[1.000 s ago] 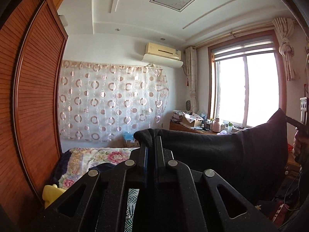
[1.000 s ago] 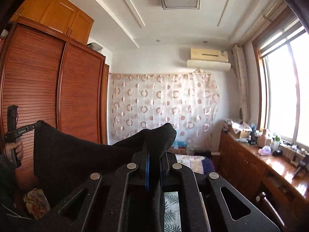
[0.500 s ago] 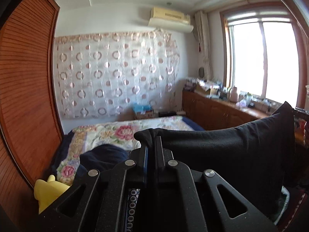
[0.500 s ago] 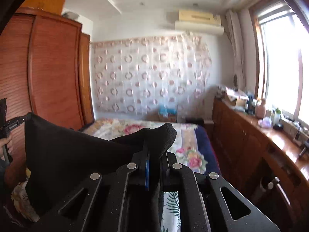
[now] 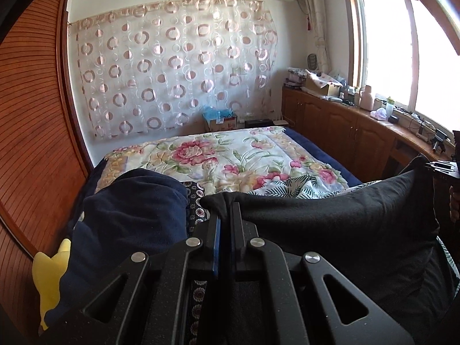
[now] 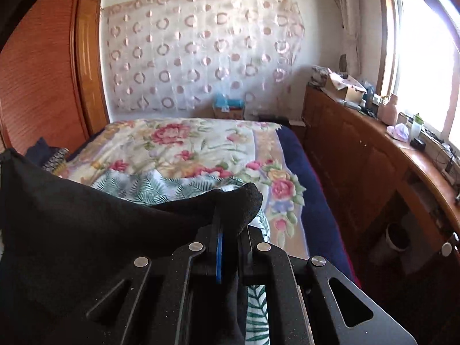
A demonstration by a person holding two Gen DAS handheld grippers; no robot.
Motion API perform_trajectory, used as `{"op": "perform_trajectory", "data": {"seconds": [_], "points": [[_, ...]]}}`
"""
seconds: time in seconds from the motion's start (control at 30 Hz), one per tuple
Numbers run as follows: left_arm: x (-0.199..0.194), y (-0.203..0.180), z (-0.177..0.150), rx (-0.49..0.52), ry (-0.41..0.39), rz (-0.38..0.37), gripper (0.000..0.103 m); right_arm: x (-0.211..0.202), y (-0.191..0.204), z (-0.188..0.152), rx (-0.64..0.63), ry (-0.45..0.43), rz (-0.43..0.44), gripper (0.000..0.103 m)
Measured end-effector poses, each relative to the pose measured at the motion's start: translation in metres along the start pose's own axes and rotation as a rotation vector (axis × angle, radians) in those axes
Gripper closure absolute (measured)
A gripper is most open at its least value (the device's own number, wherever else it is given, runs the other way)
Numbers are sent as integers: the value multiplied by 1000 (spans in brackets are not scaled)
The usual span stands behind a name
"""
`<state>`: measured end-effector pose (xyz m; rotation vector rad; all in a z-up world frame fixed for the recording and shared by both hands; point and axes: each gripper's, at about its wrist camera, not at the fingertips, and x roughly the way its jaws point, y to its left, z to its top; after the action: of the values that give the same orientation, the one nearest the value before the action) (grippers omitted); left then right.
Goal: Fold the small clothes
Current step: 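Lower the shirt onto the bedspread and open both grippers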
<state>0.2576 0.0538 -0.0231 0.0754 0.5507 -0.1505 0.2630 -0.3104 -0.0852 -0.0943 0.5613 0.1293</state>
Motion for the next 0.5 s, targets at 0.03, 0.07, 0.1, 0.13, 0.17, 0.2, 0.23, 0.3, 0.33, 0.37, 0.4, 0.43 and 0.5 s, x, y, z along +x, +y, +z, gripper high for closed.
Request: {"op": "perform_trajectory", "data": {"seconds": [0.03,0.07,0.1,0.13,0.17,0.2,0.23,0.3,0.33,0.37,0.4,0.43,0.5], "points": [[5,1,1,0,14,8,95,-7,3,11,-4,9,-8,96],[10,0,2,5,32,18,94,-18,6,16,-6,18,-14,96],[15,-1,2,14,47,16,93,-15,9,22,-1,25,-18,96],[15,-2,2,16,52,11,92,-18,12,26,8,23,-14,94],[13,-3,1,18,55,5,86,-23,13,27,16,21,-5,84],[11,-3,1,22,48,14,74,-25,15,26,20,18,-4,80],[7,-3,1,25,35,21,66,-30,17,28,24,11,-11,72],[-2,-2,0,10,27,-4,46,-33,14,19,25,0,-4,60],[-5,-2,0,1,33,-10,42,-38,14,14,20,-3,6,58],[-11,-4,-3,1,46,-23,38,-43,16,10,11,-2,7,57],[-15,-5,-4,5,42,-30,34,-50,16,4,9,-3,11,57],[-22,-7,-7,13,33,-33,31,-59,16,-5,12,-6,22,57],[-34,-14,-17,29,31,-49,26,-71,14,-23,14,1,41,57]]}}
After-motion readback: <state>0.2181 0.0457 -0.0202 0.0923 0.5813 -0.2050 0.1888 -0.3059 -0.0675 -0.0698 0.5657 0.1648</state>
